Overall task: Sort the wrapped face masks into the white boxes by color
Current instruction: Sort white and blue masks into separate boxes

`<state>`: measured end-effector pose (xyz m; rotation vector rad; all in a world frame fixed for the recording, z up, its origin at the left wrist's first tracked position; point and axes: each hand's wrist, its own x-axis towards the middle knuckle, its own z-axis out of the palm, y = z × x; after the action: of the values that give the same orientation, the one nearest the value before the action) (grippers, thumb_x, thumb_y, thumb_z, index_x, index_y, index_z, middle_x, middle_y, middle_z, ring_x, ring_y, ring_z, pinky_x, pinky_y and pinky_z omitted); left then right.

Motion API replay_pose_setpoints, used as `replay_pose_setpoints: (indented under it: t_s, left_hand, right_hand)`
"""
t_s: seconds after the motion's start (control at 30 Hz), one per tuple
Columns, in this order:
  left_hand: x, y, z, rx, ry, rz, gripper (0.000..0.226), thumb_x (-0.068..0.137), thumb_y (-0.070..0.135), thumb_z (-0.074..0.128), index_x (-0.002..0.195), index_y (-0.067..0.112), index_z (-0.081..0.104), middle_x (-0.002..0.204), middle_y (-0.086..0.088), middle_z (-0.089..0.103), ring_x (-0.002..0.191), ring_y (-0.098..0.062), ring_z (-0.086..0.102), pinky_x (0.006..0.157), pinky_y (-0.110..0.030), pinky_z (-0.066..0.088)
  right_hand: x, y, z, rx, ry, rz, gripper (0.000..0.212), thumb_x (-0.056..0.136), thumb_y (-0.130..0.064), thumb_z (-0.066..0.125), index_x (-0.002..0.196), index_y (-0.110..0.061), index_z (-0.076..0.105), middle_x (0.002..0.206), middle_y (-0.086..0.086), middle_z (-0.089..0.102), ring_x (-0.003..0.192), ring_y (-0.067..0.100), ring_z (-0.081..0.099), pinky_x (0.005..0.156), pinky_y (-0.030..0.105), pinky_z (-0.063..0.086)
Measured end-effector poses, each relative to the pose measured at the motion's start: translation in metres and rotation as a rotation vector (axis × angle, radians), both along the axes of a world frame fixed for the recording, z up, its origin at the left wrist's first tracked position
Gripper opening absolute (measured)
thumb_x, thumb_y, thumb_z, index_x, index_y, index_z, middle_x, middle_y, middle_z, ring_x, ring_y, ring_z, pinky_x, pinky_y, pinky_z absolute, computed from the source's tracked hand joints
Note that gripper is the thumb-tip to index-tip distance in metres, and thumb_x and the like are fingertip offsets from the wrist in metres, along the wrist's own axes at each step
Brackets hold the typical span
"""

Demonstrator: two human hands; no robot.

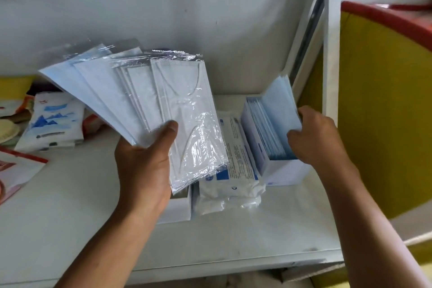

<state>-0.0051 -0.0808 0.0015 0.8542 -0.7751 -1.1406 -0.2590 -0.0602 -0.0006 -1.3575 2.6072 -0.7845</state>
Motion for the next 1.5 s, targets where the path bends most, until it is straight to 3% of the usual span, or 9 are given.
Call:
replay_pose_setpoints:
  t_s: [0.3, 0.4, 0.7, 0.83, 0.9, 0.97, 1.1, 1.33, 1.5]
  left_hand:
    - [0.002, 0.004, 0.004, 0.026, -0.022, -0.007, 0.024, 0.082, -0.001, 0.074, 0.100, 0.014, 0.071, 0.090, 0.006, 0.077, 0.089, -0.012, 0.073, 0.097, -0.055, 0.052]
    - [0.002, 0.006, 0.006, 0.039, -0.034, -0.014, 0.022, 0.083, -0.001, 0.074, 0.097, 0.015, 0.071, 0.086, 0.008, 0.077, 0.086, -0.009, 0.073, 0.097, -0.053, 0.052]
    - [-0.001, 0.006, 0.004, 0.061, -0.063, -0.099, 0.025, 0.080, -0.004, 0.074, 0.097, 0.014, 0.071, 0.088, 0.003, 0.078, 0.088, -0.013, 0.074, 0.096, -0.049, 0.054]
    - [-0.002, 0.003, 0.001, 0.082, -0.092, -0.198, 0.033, 0.068, 0.001, 0.082, 0.099, 0.009, 0.073, 0.095, -0.006, 0.078, 0.093, -0.020, 0.074, 0.095, -0.047, 0.054]
    - [-0.003, 0.003, 0.001, 0.102, -0.108, -0.255, 0.035, 0.066, 0.007, 0.080, 0.100, 0.007, 0.074, 0.099, -0.013, 0.077, 0.098, -0.028, 0.074, 0.096, -0.052, 0.053]
    - [-0.003, 0.003, -0.001, 0.125, -0.127, -0.300, 0.035, 0.067, 0.012, 0.080, 0.102, 0.007, 0.075, 0.102, -0.016, 0.076, 0.101, -0.033, 0.072, 0.097, -0.057, 0.052]
    - [0.005, -0.004, -0.001, 0.211, -0.089, -0.410, 0.050, 0.072, 0.035, 0.074, 0.118, 0.017, 0.070, 0.119, -0.005, 0.073, 0.117, -0.025, 0.065, 0.106, -0.054, 0.044]
    - [0.005, -0.006, -0.008, 0.150, -0.146, -0.420, 0.027, 0.075, 0.019, 0.069, 0.099, 0.011, 0.077, 0.102, -0.010, 0.076, 0.103, -0.026, 0.071, 0.098, -0.051, 0.051]
    - [0.002, -0.007, -0.014, 0.108, -0.202, -0.360, 0.033, 0.081, 0.021, 0.070, 0.112, 0.011, 0.072, 0.109, -0.012, 0.075, 0.107, -0.032, 0.070, 0.099, -0.061, 0.048]
  right_hand:
    - [0.001, 0.001, 0.001, 0.110, 0.150, 0.000, 0.017, 0.087, -0.012, 0.065, 0.103, -0.013, 0.061, 0.080, 0.002, 0.058, 0.067, 0.019, 0.058, 0.058, 0.035, 0.056]
    - [0.002, -0.002, -0.003, 0.103, 0.162, 0.010, 0.022, 0.092, -0.025, 0.064, 0.107, -0.010, 0.059, 0.087, 0.004, 0.058, 0.073, 0.021, 0.057, 0.056, 0.029, 0.042]
    - [0.011, 0.000, -0.003, -0.167, 0.168, 0.031, 0.028, 0.095, -0.029, 0.064, 0.118, -0.014, 0.069, 0.106, 0.004, 0.071, 0.087, 0.019, 0.062, 0.073, 0.033, 0.056]
    - [0.060, 0.014, 0.014, -0.443, -0.535, 0.404, 0.053, 0.084, -0.052, 0.070, 0.122, -0.016, 0.065, 0.110, -0.002, 0.071, 0.097, 0.009, 0.068, 0.080, 0.026, 0.055]
    - [0.084, 0.017, 0.011, -0.408, -0.856, 0.531, 0.053, 0.074, -0.043, 0.083, 0.113, -0.011, 0.066, 0.102, 0.003, 0.076, 0.093, 0.017, 0.074, 0.076, 0.032, 0.058]
    - [0.094, 0.014, 0.002, -0.444, -0.957, 0.499, 0.037, 0.068, -0.023, 0.090, 0.096, -0.008, 0.070, 0.085, 0.005, 0.078, 0.078, 0.021, 0.076, 0.066, 0.034, 0.059]
    - [0.092, 0.009, -0.008, -0.540, -1.206, 0.393, 0.044, 0.055, -0.025, 0.090, 0.090, -0.003, 0.075, 0.090, 0.016, 0.077, 0.083, 0.033, 0.074, 0.075, 0.044, 0.060]
    - [0.097, 0.005, -0.012, -0.618, -1.483, 0.231, 0.019, 0.072, 0.007, 0.069, 0.088, -0.003, 0.072, 0.081, 0.009, 0.077, 0.075, 0.022, 0.073, 0.075, 0.038, 0.062]
    - [0.102, 0.008, -0.010, -0.620, -1.484, 0.196, 0.019, 0.086, 0.010, 0.062, 0.095, -0.005, 0.070, 0.082, 0.006, 0.078, 0.075, 0.020, 0.075, 0.075, 0.035, 0.062]
